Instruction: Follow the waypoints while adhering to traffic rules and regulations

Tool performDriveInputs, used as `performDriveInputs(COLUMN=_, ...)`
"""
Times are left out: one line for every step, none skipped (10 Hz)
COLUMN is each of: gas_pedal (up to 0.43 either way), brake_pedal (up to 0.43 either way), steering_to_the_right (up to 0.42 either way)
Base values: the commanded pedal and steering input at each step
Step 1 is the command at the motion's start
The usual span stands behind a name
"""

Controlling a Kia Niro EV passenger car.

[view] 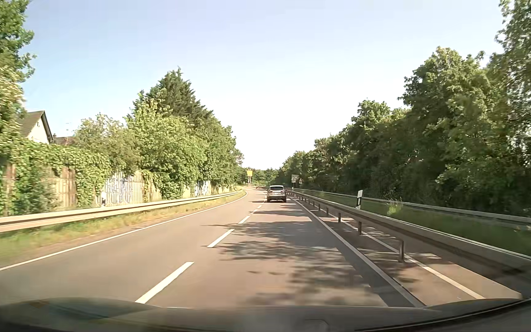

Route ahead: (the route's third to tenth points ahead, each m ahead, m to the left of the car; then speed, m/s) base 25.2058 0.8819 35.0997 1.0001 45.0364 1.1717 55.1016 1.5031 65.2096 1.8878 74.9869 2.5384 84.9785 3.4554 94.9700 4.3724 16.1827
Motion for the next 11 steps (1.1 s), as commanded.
performDriveInputs(gas_pedal=0.118, brake_pedal=0.030, steering_to_the_right=-0.001)
performDriveInputs(gas_pedal=0.118, brake_pedal=0.030, steering_to_the_right=-0.001)
performDriveInputs(gas_pedal=0.118, brake_pedal=0.030, steering_to_the_right=-0.001)
performDriveInputs(gas_pedal=0.118, brake_pedal=0.030, steering_to_the_right=-0.001)
performDriveInputs(gas_pedal=0.118, brake_pedal=0.030, steering_to_the_right=-0.001)
performDriveInputs(gas_pedal=0.118, brake_pedal=0.030, steering_to_the_right=-0.001)
performDriveInputs(gas_pedal=0.118, brake_pedal=0.030, steering_to_the_right=-0.001)
performDriveInputs(gas_pedal=0.118, brake_pedal=0.030, steering_to_the_right=-0.001)
performDriveInputs(gas_pedal=0.118, brake_pedal=0.030, steering_to_the_right=-0.001)
performDriveInputs(gas_pedal=0.118, brake_pedal=0.030, steering_to_the_right=-0.001)
performDriveInputs(gas_pedal=0.118, brake_pedal=0.030, steering_to_the_right=-0.001)
